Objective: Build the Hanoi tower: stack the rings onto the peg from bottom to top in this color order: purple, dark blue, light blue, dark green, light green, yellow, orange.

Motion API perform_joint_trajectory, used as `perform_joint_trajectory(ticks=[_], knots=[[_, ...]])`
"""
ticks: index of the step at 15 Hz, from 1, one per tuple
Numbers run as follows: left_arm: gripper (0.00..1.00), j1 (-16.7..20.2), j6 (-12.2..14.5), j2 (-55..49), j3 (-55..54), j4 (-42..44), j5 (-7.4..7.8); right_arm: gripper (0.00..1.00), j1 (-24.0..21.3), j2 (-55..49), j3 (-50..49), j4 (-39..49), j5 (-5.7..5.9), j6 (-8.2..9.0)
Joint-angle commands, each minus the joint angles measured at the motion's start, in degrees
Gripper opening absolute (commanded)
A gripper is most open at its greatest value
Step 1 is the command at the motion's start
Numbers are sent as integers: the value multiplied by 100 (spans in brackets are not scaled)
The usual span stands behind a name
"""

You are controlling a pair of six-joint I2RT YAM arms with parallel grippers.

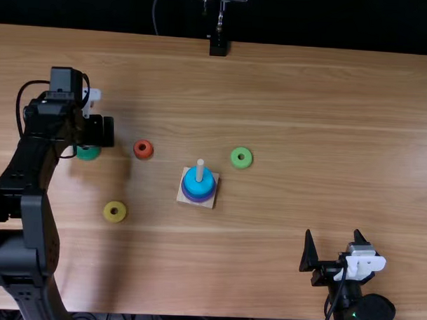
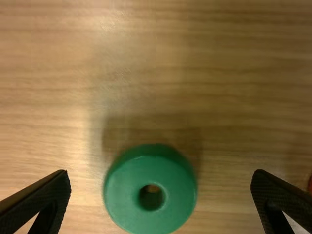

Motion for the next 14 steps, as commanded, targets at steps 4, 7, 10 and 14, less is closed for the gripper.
perform_joint_trajectory(ticks=[4,7,10,14], knots=[[100,88,382,226,147,-14,-3,100,-68,-69,-370,-367,-18,5],[100,88,393,314,121,-25,18,100,-68,-69,-370,-367,-18,5],[100,88,403,349,103,-56,18,100,-68,-69,-370,-367,-18,5],[100,79,403,349,112,-78,18,100,-68,-69,-370,-367,-18,5]])
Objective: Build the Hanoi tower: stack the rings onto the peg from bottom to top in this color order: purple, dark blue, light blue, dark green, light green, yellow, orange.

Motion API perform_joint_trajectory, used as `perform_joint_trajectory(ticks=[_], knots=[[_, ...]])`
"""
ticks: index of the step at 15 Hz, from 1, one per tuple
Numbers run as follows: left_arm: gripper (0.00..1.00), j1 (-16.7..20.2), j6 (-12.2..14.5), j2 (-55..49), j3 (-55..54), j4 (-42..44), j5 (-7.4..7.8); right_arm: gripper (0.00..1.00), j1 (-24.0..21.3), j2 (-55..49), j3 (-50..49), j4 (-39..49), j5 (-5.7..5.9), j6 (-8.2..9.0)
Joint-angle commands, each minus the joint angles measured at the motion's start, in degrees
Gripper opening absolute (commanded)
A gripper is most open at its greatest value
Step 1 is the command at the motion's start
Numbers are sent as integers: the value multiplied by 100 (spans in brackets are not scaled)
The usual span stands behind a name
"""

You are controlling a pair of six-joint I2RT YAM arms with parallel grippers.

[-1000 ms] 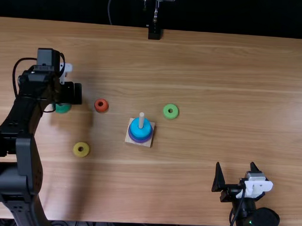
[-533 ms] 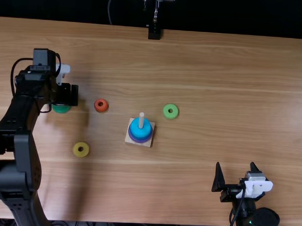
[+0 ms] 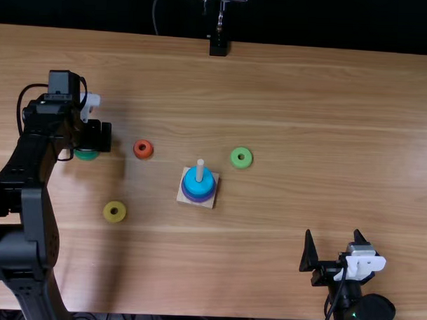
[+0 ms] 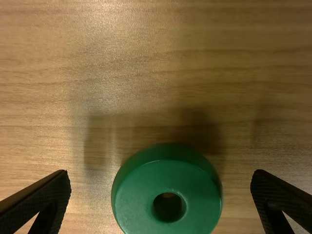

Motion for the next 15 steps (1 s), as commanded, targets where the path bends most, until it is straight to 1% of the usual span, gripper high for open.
perform_joint_trajectory(ticks=[1,11,15], knots=[[100,14,99,144,112,-25,31,100,-68,-69,-370,-365,-20,3],[100,14,89,241,86,-172,31,100,-68,-69,-370,-365,-20,3],[100,31,99,249,24,-415,20,100,-68,-69,-370,-365,-20,3]])
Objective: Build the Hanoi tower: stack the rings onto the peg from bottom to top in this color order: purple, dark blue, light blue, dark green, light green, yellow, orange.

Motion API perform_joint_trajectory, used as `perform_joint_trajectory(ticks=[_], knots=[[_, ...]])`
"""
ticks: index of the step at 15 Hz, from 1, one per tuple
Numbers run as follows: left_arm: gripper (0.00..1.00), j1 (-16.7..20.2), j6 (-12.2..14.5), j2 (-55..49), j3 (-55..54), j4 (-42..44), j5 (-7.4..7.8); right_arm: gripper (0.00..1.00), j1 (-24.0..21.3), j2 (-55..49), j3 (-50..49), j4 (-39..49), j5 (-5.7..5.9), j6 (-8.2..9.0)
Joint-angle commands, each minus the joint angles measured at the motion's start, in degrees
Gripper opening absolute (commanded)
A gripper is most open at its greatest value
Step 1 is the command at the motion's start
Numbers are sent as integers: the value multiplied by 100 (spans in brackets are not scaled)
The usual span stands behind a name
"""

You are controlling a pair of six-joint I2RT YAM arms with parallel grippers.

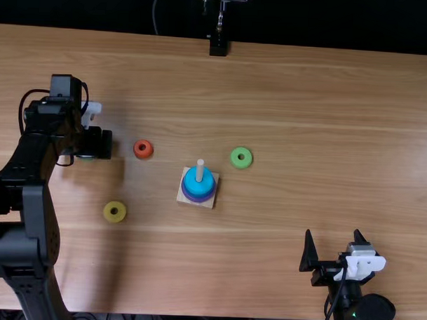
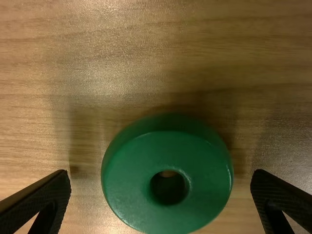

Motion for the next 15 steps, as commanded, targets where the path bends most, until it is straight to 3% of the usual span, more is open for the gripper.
perform_joint_trajectory(ticks=[1,2,4,8,10,11,15], knots=[[100,31,77,153,24,-13,22,100,-68,-69,-372,-363,-30,5],[97,31,77,153,15,-13,22,100,-68,-69,-372,-363,-20,5],[62,31,77,144,15,29,22,100,-68,-69,-372,-363,-20,5],[32,31,88,144,6,19,12,100,-68,-69,-372,-363,-20,5],[6,31,77,136,-99,61,22,100,-68,-69,-372,-363,-20,5],[0,31,77,136,-108,72,12,100,-68,-69,-372,-363,-20,5],[0,-30,77,13,-90,8,-30,100,-68,-69,-372,-363,-20,5]])
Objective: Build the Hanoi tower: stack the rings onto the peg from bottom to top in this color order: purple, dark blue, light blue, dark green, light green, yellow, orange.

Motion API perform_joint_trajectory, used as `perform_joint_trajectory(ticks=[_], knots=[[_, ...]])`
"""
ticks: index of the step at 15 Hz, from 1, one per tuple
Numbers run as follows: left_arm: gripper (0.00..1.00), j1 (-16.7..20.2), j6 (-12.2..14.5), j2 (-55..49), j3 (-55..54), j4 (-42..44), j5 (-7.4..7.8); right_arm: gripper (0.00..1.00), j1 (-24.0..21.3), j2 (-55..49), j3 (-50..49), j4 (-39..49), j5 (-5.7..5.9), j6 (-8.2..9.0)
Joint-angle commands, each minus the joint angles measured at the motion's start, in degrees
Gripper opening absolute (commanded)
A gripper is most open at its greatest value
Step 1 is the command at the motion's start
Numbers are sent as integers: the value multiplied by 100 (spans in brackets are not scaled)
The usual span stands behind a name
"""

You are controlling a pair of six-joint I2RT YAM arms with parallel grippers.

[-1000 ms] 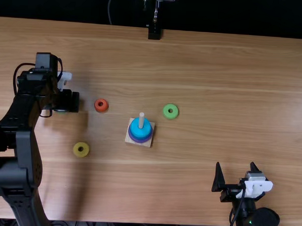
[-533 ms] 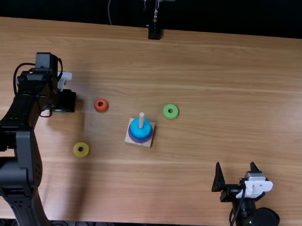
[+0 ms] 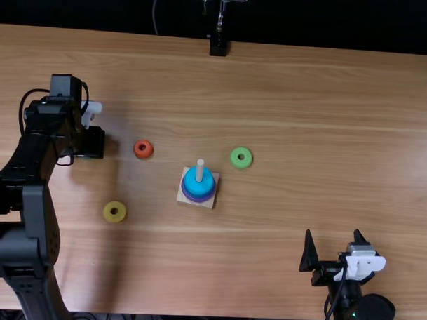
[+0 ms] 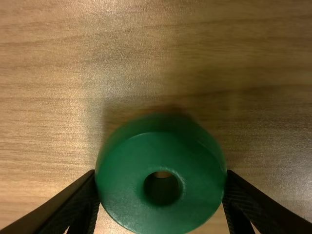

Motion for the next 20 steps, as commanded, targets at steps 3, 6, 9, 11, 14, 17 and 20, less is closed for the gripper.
perform_joint_trajectory(ticks=[3,6,9,11,14,17,20], knots=[[0,-74,49,-506,-27,-214,-26,100,-68,-69,-370,-363,-20,5],[0,-232,27,-1042,-27,-667,16,100,-68,-69,-370,-363,-20,5],[0,-522,6,-1578,-27,-1469,27,100,-68,-69,-370,-363,-20,5],[0,-830,-25,-1930,-35,-1733,37,100,-68,-69,-370,-363,-20,5],[0,-1252,-67,-2404,-35,-1754,48,100,-68,-69,-370,-363,-20,5],[0,-1735,-531,-2721,-27,-1764,48,100,-68,-69,-370,-363,-20,5],[0,-2289,-806,-2782,176,-2028,90,100,-68,-69,-370,-363,-20,5]])
